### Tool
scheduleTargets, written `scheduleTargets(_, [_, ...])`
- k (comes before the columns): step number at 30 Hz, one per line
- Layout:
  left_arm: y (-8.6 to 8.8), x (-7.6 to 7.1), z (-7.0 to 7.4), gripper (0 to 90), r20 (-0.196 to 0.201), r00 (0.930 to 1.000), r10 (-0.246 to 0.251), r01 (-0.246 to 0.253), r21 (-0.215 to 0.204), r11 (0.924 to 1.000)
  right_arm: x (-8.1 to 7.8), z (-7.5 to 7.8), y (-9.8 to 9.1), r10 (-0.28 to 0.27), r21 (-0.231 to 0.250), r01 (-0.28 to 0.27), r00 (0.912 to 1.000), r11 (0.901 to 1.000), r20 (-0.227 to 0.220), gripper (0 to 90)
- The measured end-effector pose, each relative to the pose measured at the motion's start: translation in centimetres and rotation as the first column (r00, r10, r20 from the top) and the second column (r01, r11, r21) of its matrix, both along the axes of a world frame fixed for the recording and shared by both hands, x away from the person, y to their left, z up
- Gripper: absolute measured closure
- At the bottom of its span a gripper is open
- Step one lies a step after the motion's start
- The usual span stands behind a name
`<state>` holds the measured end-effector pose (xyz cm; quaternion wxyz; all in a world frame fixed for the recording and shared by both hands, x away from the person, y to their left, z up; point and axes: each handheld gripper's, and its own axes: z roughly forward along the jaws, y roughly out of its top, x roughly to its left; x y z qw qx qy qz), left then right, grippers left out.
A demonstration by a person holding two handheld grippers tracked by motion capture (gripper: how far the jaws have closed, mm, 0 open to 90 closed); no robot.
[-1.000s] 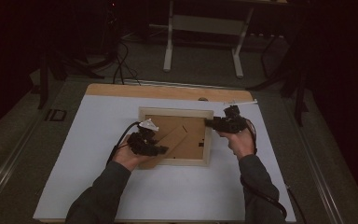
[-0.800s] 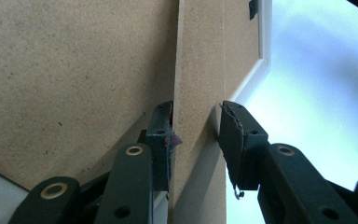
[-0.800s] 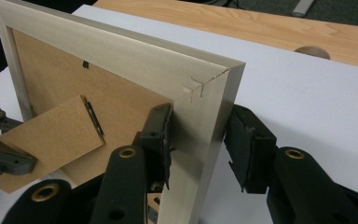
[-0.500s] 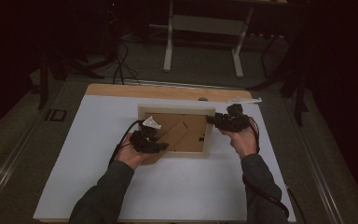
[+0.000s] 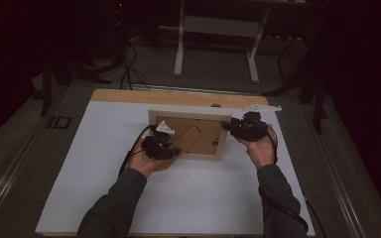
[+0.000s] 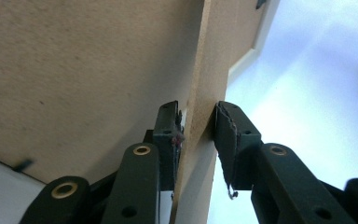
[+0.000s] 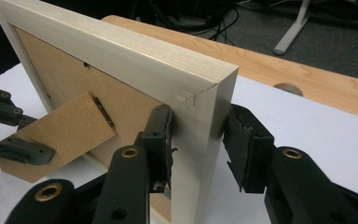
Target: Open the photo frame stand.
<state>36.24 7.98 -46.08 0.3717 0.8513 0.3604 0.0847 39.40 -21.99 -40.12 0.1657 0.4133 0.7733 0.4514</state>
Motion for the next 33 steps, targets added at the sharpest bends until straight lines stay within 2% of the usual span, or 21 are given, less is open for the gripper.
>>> scheduleTargets(12, [-0.2, 0.6, 0.0, 72.7, 0.008, 0.9999, 0.011, -0.011, -0.003, 0.9999, -0.5, -0.1, -0.2, -0.014, -0.006, 0.014, 0.9993, 0.9999, 0.035, 62.1])
scheduleTargets(20, [-0.6, 0.8, -0.1, 74.5, 0.011, 0.9994, 0.034, -0.034, -0.006, 0.9994, -1.0, -0.1, 0.1, -0.003, -0.053, 0.008, 0.9968, 0.9986, 0.079, 62.1])
scheduleTargets(26, [-0.5, 0.9, 0.0, 74.7, 0.021, 0.9989, 0.041, -0.041, -0.019, 0.999, -1.4, -0.2, 0.3, 0.004, -0.066, 0.003, 0.9948, 0.9978, 0.102, 62.2])
scheduleTargets(33, [-0.6, 0.6, 0.2, 74.5, 0.034, 0.9985, 0.042, -0.041, -0.022, 0.9989, -2.1, -0.1, 0.8, 0.038, -0.1, -0.026, 0.9916, 0.9947, 0.124, 62.6])
